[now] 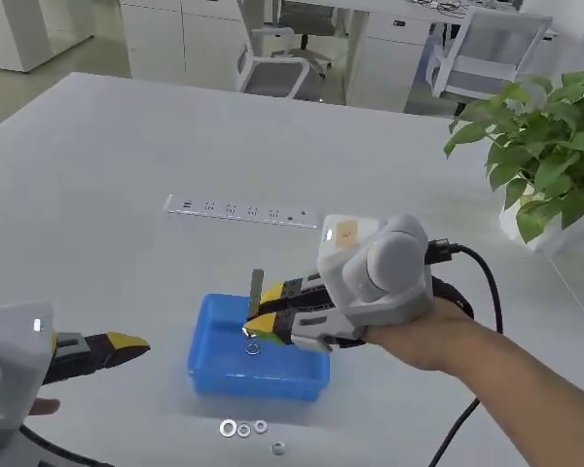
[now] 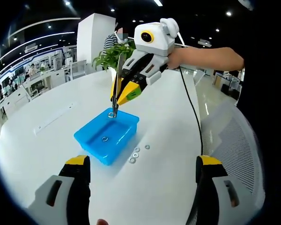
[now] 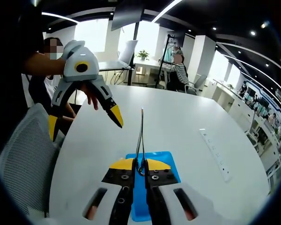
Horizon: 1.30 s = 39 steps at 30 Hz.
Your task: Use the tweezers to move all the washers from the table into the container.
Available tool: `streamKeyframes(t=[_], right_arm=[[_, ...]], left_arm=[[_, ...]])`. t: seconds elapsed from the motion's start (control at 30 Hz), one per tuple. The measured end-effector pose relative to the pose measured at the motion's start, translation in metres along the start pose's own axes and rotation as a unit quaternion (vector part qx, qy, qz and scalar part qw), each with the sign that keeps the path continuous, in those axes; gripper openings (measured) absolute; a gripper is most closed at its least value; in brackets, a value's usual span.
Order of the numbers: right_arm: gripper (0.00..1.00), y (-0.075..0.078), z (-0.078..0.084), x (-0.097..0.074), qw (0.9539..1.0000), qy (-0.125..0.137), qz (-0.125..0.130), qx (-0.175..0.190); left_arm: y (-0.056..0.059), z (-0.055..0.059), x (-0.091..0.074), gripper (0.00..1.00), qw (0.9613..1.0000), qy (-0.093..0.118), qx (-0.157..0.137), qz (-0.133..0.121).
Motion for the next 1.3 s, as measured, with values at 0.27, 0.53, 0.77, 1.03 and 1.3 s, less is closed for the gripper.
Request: streamKeyframes(t=[0.27,0.53,0.77,1.03,1.3], right_arm=[[0.08,0.013,0.007,0.013,1.0000,0.000,0.000,-0.005],[0.08,0.021,0.015,0.031,0.9999,0.000,-0.006,-0.011],[0.08,0.024,0.022,0.046,0.9997,-0.008,-0.018,-0.016],[0.08,0.027,0.033,0.061,0.9993,-0.015,-0.033,-0.013],[0.08,0.027,0.043,0.072,0.9987,-0.018,-0.047,-0.010]], left_arm=[[-0.003,-0.001,0.001,0.99,1.0000,0.002,-0.001,-0.004],[-0.008,-0.004,0.003,0.99,1.0000,0.006,-0.003,-0.007],[-0.013,-0.007,0.005,0.98,1.0000,0.005,-0.003,-0.008],[-0.022,-0.015,0.008,0.96,0.9999,0.010,0.001,-0.008],[-0.035,-0.028,0.014,0.95,0.9998,0.017,0.008,-0.006]])
Point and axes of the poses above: the centre of the closed fingertips' face, and the gripper's own axes: x roughly forward along the fingers, y roughly to its right, z roughly out of its underside, the point moved 9 cm from there along -x, roughly backward along the fingers, and after that the axes turned 15 degrees about -y, right-handed, at the moved point
